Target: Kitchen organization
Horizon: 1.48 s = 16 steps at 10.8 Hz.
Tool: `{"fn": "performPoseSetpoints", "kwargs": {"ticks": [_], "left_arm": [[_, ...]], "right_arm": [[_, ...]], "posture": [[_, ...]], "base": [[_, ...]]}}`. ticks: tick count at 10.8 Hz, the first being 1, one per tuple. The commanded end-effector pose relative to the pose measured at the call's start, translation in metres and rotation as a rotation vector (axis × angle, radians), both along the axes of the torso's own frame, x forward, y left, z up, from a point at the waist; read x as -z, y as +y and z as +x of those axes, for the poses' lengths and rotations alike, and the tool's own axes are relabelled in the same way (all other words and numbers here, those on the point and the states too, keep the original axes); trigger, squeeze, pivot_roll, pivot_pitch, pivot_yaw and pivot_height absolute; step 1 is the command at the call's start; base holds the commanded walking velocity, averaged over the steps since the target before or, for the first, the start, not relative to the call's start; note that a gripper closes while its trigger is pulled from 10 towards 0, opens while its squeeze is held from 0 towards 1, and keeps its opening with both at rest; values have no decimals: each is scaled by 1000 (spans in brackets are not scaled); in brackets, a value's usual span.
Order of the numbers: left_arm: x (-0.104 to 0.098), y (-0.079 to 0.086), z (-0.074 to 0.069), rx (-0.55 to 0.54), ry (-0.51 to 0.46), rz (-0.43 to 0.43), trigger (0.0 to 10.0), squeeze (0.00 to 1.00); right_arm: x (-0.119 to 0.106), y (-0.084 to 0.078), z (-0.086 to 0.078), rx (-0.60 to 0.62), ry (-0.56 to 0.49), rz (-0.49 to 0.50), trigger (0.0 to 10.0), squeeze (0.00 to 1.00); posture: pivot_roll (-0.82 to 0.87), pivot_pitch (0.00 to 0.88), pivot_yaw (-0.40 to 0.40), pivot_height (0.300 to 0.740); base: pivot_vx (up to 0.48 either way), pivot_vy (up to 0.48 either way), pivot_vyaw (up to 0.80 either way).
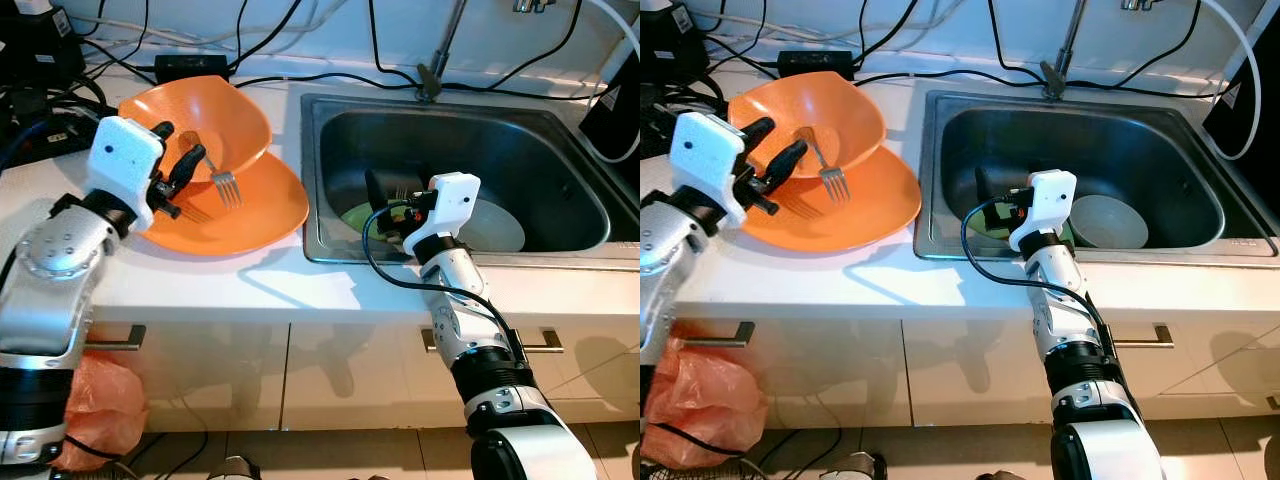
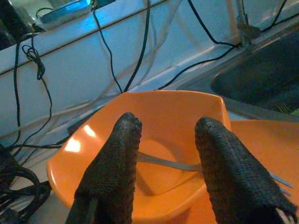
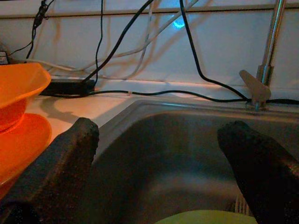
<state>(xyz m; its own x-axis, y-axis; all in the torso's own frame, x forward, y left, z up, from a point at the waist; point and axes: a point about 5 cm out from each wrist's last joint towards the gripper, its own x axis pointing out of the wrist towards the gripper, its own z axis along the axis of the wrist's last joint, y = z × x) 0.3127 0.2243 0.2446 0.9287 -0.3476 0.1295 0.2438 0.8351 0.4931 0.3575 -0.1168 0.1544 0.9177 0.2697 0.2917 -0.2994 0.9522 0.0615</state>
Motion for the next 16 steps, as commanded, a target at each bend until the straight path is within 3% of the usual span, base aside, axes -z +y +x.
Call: {"fn": "performPoseSetpoints", "kwargs": {"ticks": [1,4,8,9,12,16], "left_arm": [[-1,2,-3,22,2,25,10000,1000],[2,6,-3,44,32,122,10000,1000],[3,11,0,73,49,343,10000,1000],[6,11,2,83,48,441,10000,0],[8,6,8,120,25,658,10000,0],[14,2,14,156,17,808,10000,0]], "right_arm": [[1,-1,1,3,10,-9,10000,0],[1,-1,1,3,9,-7,10000,0],[2,1,1,-2,9,-6,10000,0],[2,1,1,-4,10,-6,10000,0],[1,1,2,-1,8,-5,10000,0],[1,1,2,1,10,-3,10000,0]], "posture": [[101,78,-58,740],[104,69,-53,740],[109,57,-46,740],[107,53,-43,740],[103,57,-43,740],[100,65,-42,740]], "base": [[0,0,0],[0,0,0],[0,0,0],[0,0,0],[0,0,0],[0,0,0]]}}
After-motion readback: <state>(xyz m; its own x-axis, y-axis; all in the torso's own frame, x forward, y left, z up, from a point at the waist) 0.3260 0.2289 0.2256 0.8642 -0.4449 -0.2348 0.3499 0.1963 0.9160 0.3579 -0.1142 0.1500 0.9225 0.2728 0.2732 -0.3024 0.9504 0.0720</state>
